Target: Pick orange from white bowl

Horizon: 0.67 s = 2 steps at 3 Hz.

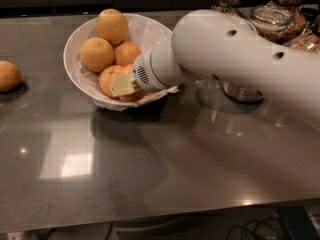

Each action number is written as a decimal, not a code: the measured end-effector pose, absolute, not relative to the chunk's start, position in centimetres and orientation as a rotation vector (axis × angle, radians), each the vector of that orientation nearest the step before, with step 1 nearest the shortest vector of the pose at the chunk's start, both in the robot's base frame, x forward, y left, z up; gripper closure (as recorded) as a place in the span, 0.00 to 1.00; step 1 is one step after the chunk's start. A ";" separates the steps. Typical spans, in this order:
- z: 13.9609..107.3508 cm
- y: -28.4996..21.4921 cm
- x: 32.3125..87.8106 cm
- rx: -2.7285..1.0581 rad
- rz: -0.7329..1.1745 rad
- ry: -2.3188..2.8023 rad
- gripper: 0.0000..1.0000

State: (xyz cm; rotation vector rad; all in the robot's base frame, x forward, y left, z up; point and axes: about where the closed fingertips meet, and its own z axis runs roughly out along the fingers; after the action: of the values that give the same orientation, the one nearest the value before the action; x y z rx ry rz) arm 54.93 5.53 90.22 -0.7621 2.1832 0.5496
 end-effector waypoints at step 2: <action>99.9 6.4 53.9 -1.068 0.559 1.939 1.00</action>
Offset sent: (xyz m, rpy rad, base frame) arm -0.0085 0.0024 0.1249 -0.1473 -0.4133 0.5507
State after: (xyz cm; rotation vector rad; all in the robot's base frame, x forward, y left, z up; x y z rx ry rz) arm 53.87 6.37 99.91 -1.0679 1.9394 0.5592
